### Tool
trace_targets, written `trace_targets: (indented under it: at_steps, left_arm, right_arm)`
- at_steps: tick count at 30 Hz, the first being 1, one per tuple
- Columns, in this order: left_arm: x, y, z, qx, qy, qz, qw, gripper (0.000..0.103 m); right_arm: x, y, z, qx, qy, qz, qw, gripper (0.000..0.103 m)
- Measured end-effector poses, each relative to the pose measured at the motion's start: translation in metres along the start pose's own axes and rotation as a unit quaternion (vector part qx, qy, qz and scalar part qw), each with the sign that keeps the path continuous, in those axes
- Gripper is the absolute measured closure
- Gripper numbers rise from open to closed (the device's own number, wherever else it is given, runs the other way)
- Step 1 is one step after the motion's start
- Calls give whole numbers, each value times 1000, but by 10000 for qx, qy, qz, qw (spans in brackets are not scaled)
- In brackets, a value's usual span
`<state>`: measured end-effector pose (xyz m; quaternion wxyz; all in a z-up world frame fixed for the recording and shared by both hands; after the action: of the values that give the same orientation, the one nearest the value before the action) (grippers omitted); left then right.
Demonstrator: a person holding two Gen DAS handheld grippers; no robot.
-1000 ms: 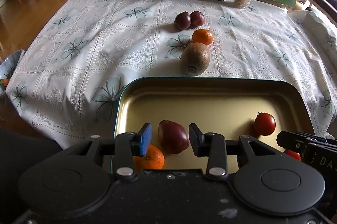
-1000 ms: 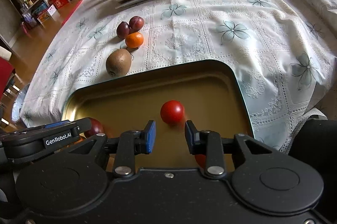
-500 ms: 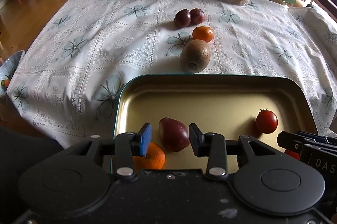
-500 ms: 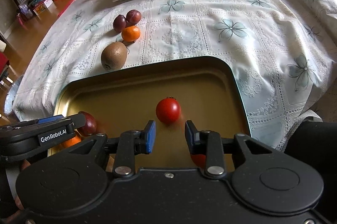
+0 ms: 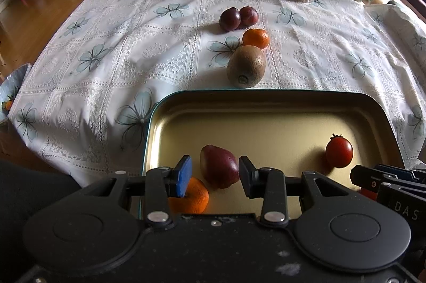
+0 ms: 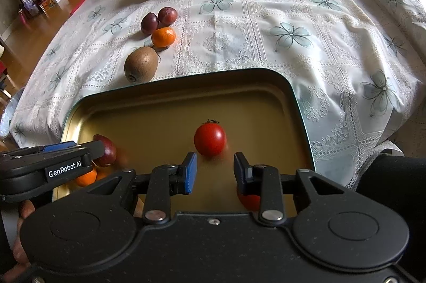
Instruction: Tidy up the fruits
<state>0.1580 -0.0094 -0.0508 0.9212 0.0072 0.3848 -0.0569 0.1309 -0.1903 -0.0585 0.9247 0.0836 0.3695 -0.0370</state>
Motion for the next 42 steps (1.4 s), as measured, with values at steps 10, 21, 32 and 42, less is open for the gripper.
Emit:
trace_targets:
  at_steps: [10,21,32,42]
  left_arm:
    - [2,0,-1,65,85,27,9999,64]
    - [3,0,-4,97,222,44,9997,64]
    - [1,-8,-7,329,300,-11,9990,60]
    - [2,-4,-5,224,417,-46,9989,59]
  right_arm:
    - [0,0,0,-38,-22,-16,10000,61]
    - [1,0,-1,-29,27,-11,10000,61]
    - [4,-2,-4,62,250,-4,9997,61]
    - [5,0,-4,-162,460,-43,9988,61]
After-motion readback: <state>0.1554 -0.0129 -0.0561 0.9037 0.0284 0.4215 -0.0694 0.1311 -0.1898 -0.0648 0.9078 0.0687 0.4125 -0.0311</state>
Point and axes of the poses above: each gripper's, at about its wrist camera, not at the fingertips, and x roughly the way its jaws point, y to its left, z to its top, the point moved 4 cm from there along x, roughly the way its jaws point, and after that the axes turned 14 degrees about -y, right-handed, at the moved point
